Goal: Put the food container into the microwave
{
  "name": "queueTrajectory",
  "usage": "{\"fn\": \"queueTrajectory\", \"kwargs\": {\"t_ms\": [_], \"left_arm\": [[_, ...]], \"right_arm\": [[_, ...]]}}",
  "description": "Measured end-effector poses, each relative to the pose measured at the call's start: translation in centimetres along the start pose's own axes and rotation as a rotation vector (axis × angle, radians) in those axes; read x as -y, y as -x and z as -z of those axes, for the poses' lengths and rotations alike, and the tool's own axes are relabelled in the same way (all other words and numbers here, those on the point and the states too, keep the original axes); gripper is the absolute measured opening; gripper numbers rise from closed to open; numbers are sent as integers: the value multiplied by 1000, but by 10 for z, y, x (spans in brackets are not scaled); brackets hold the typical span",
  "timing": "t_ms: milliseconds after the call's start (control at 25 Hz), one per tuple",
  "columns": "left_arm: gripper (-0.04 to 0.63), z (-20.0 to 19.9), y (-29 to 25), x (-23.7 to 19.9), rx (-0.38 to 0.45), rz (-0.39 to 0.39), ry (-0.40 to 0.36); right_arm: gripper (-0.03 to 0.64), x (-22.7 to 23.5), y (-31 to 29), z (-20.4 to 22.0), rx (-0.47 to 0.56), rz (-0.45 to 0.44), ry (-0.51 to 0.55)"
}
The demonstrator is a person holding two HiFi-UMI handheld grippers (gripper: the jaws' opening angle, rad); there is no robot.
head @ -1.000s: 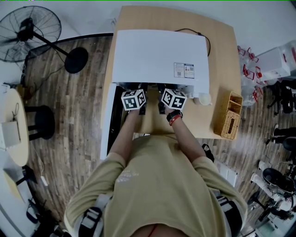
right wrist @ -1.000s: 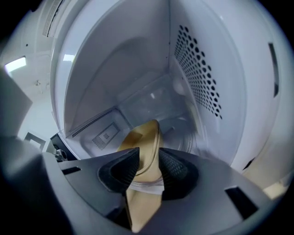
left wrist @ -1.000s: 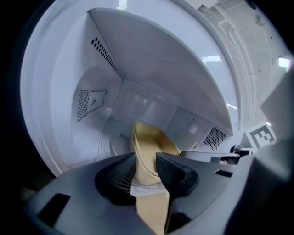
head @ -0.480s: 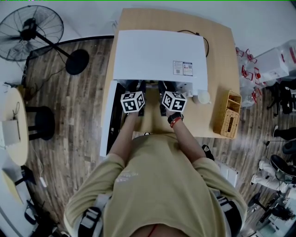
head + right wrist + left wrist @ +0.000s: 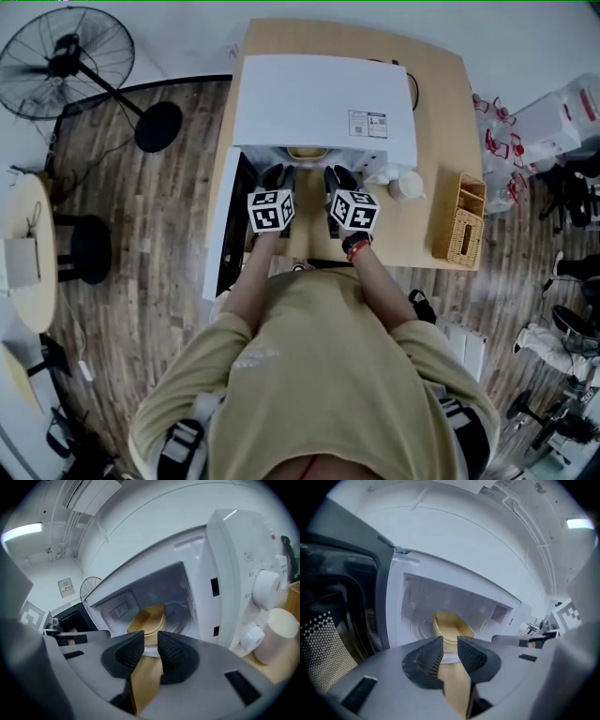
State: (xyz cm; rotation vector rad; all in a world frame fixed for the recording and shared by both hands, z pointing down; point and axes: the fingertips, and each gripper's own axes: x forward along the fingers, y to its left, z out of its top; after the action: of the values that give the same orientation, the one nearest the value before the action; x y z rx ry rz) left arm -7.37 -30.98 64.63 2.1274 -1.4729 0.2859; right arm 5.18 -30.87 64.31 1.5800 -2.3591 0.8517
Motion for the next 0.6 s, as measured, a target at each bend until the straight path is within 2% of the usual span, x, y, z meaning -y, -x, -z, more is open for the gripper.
{"fn": "queueTrajectory", "kwargs": {"t_ms": [240,600], "left_arm": [[77,9,22,12,29,4,-60],[35,12,57,18,85,2,-89]], "right_arm": [[66,-6,28,5,46,18,51],[38,-20,59,10,89,35,89]]}}
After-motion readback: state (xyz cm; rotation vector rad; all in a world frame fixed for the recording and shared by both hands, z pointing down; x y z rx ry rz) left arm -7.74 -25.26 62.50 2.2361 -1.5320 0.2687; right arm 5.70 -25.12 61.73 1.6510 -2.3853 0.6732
